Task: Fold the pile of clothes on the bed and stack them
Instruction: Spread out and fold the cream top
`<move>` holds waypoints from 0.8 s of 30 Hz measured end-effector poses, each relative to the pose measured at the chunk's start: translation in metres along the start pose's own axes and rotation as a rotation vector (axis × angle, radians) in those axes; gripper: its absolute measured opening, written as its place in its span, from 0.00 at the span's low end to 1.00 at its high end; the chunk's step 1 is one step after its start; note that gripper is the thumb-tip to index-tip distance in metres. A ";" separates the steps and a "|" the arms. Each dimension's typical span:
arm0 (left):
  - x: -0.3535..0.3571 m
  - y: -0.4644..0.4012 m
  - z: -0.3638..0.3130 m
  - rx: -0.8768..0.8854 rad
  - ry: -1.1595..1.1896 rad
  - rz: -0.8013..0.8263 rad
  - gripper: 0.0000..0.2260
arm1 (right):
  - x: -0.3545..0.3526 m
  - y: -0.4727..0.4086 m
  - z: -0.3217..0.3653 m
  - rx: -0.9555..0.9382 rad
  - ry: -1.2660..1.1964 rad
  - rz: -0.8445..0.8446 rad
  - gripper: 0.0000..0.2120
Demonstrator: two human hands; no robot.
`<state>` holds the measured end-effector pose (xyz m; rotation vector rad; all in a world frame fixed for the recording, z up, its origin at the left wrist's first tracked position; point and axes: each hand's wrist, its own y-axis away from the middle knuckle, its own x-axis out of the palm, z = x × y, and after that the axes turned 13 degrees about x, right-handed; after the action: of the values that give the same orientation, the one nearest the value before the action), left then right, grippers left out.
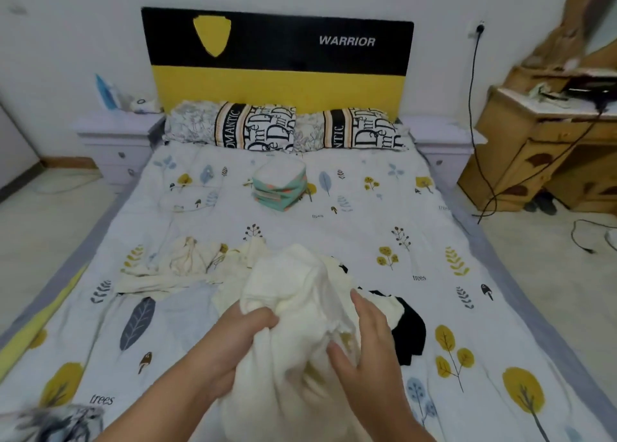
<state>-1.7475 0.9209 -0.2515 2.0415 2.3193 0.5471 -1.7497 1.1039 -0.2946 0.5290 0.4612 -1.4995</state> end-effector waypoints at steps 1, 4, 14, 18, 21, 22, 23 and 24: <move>0.000 0.010 -0.014 0.007 0.000 0.015 0.17 | -0.006 0.001 0.016 -0.059 -0.027 0.038 0.30; -0.006 0.034 -0.050 0.050 -0.027 0.023 0.19 | -0.026 0.008 0.061 -0.162 -0.104 0.078 0.23; -0.023 0.114 -0.141 0.507 -1.068 -0.318 0.34 | -0.093 0.043 0.231 -0.368 -0.093 -0.010 0.12; -0.009 0.140 -0.188 0.914 -0.878 0.036 0.14 | -0.103 0.061 0.279 -0.441 -0.059 -0.009 0.12; 0.001 0.155 -0.212 0.862 -0.652 0.116 0.08 | -0.107 0.074 0.296 -0.460 -0.044 -0.051 0.09; 0.002 0.160 -0.217 0.859 -0.631 0.123 0.06 | -0.108 0.075 0.294 -0.449 -0.056 -0.075 0.09; 0.001 0.164 -0.221 0.863 -0.618 0.140 0.04 | -0.110 0.077 0.289 -0.420 -0.078 -0.094 0.08; 0.000 0.168 -0.225 0.871 -0.600 0.158 0.04 | -0.110 0.079 0.281 -0.380 -0.114 -0.098 0.06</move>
<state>-1.6376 0.8788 0.0033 2.1918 2.1680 -1.1266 -1.6841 1.0265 0.0003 0.1233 0.6724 -1.4795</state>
